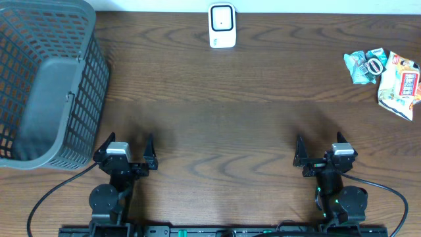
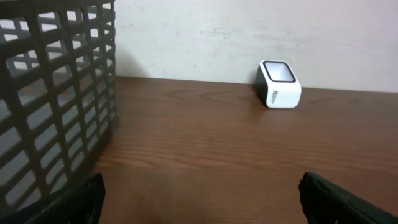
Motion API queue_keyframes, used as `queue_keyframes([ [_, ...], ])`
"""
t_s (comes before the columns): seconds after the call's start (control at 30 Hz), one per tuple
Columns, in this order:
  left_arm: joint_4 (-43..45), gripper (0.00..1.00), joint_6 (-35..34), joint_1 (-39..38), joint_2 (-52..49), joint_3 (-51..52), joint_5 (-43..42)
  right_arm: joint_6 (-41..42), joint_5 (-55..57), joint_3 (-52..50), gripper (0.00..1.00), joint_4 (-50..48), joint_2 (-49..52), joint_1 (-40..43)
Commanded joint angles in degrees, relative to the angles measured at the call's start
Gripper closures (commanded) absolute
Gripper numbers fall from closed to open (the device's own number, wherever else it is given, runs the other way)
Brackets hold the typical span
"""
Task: Scan the item barcode
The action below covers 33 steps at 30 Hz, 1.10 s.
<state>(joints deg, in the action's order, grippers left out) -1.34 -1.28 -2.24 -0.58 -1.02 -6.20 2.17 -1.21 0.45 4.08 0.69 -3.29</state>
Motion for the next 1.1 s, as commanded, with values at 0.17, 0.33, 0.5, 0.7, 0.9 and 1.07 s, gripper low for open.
queue_keyframes([
  [0.17, -2.49, 0.02, 2.12, 0.35, 0.48, 0.79, -0.39, -0.07, 0.66, -0.15, 0.01, 0.24, -0.31, 0.35],
  [0.33, -2.49, 0.02, 2.12, 0.35, 0.48, 0.79, -0.37, -0.09, 0.66, -0.15, 0.01, 0.22, -0.31, 0.35],
  [0.5, -2.49, 0.02, 2.05, 0.35, 0.48, 0.79, -0.44, -0.09, 0.66, -0.15, 0.01, 0.22, -0.31, 0.35],
  [0.7, -2.47, 0.02, 1.40, 0.35, 0.48, 0.79, -0.83, -0.09, 0.66, -0.15, 0.01, 0.22, -0.31, 0.35],
  [0.9, -2.47, 0.02, 1.03, 0.35, 0.48, 0.79, -1.03, -0.09, 0.66, -0.15, 0.01, 0.22, -0.31, 0.35],
  [1.07, -2.36, 0.02, 1.03, 0.35, 0.48, 0.79, -1.03, -0.09, 0.66, -0.15, 0.01, 0.22, -0.31, 0.35],
])
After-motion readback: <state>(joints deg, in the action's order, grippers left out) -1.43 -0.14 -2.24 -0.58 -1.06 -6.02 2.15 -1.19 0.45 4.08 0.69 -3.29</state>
